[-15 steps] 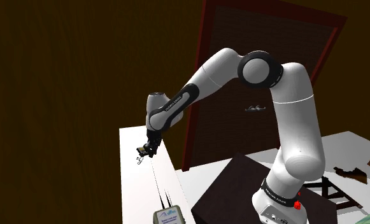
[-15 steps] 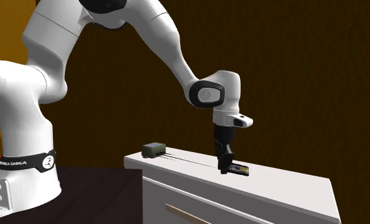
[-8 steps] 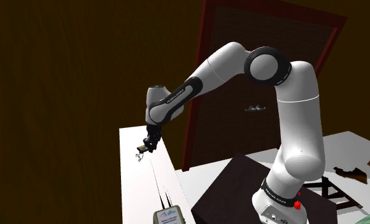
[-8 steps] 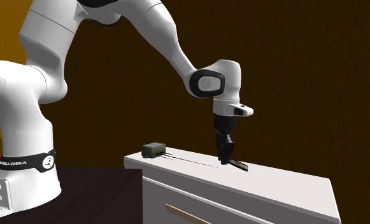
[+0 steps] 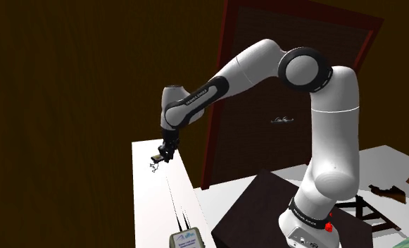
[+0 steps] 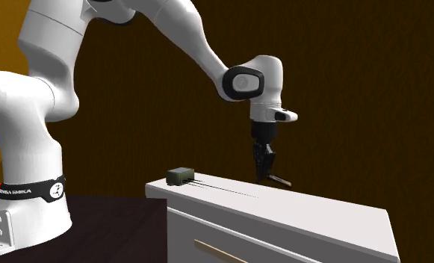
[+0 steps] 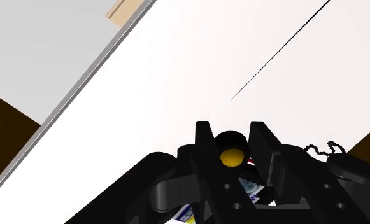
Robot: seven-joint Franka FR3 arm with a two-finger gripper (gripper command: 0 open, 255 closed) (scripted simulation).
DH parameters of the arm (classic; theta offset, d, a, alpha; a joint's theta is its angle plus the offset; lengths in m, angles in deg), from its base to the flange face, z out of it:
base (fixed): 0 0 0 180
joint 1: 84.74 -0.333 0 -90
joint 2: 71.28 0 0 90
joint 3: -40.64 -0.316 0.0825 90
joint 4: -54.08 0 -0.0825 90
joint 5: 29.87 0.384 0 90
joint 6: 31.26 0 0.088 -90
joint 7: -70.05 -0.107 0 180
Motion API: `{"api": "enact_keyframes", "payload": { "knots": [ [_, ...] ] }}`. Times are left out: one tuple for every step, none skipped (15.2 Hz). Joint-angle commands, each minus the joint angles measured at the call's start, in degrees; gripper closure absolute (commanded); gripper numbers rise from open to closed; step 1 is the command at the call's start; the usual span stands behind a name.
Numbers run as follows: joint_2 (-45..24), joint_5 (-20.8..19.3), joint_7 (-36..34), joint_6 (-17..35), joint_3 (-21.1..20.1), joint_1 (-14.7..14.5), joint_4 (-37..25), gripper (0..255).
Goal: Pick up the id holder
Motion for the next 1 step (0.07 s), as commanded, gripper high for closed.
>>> {"api": "enact_keyframes", "payload": {
  "knots": [
    [0.41, 0.06, 0.03, -0.29, -0.02, 0.04, 0.14, 255]
  ]
}}
